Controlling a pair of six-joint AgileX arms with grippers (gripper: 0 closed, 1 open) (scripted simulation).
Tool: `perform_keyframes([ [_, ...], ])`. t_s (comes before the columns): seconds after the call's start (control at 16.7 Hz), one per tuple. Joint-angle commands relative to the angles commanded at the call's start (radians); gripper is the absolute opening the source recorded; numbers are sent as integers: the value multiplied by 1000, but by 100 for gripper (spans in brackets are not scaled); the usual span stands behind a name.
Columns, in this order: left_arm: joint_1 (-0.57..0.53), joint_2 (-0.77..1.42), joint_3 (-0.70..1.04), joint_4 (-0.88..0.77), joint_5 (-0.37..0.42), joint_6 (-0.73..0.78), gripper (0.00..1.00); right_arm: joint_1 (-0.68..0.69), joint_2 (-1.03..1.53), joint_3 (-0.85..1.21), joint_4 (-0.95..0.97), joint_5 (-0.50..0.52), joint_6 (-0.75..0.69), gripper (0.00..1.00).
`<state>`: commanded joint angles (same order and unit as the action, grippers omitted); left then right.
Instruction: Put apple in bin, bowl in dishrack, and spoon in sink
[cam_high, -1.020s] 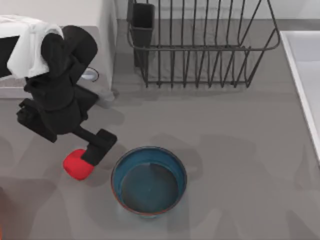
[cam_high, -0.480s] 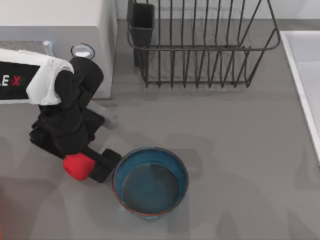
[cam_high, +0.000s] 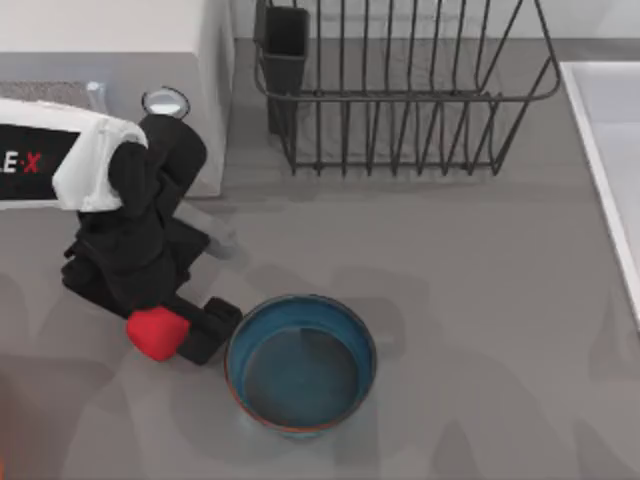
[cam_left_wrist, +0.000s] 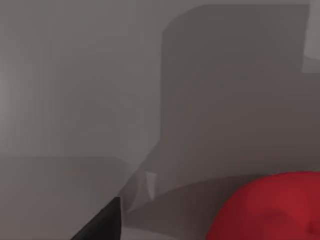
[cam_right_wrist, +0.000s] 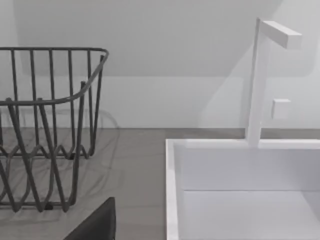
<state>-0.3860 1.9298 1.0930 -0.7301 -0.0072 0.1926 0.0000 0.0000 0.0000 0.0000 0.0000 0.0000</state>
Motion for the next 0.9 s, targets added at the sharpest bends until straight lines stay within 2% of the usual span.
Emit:
perform_keyframes([
  [0.54,0,0,0,0,0,0,2,0,0,0,0,0,0,100],
  [0.9,0,0,0,0,0,0,0,0,0,0,0,0,0,100],
])
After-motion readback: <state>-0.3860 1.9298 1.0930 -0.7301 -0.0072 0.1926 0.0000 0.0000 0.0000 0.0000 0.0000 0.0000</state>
